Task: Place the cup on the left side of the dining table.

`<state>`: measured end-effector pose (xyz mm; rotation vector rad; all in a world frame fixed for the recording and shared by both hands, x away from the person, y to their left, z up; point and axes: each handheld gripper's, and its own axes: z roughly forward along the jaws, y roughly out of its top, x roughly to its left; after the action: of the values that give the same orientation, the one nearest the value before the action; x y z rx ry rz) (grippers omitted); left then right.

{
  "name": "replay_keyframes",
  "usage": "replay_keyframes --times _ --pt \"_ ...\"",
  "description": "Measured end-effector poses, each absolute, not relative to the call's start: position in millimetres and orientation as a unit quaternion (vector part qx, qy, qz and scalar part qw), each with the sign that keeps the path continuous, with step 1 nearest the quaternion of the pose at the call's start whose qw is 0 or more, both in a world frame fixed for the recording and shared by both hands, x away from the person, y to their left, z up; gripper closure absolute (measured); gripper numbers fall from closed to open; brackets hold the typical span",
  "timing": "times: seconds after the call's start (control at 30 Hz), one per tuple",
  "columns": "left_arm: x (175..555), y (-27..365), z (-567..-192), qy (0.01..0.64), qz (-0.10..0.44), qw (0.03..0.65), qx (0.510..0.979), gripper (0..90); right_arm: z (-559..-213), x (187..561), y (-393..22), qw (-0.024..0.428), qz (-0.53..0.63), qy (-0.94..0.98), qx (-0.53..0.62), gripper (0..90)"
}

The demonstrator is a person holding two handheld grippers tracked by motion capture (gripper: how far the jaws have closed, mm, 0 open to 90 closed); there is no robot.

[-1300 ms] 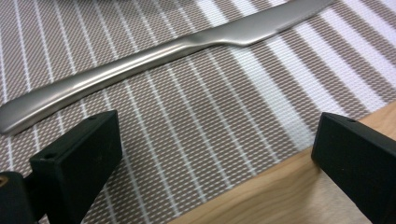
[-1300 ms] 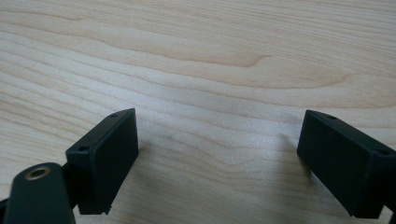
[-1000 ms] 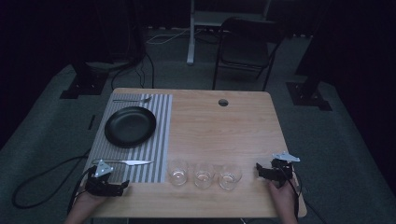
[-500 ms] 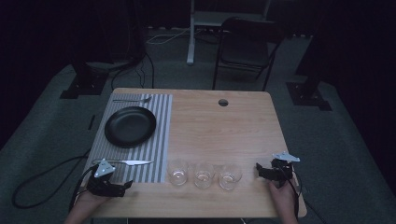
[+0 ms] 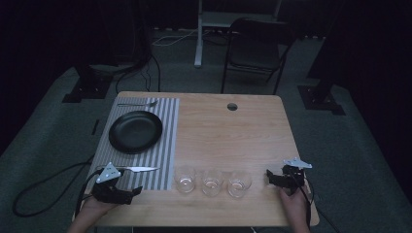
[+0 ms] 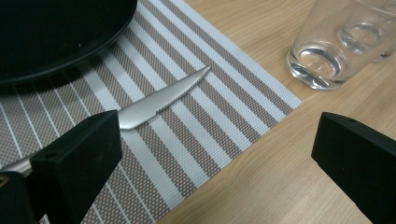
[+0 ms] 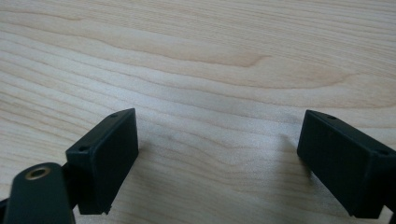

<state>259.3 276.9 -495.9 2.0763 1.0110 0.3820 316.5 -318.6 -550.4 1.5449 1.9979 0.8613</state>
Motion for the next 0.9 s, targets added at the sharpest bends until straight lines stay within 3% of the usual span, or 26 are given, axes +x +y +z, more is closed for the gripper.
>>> replay_keyframes --times 0.9 --pt "266.2 229.1 -479.5 0.331 0.139 0.404 0.841 2.2 -550.4 316.5 -318.6 0.234 0.314 0.728 0.563 12.0"
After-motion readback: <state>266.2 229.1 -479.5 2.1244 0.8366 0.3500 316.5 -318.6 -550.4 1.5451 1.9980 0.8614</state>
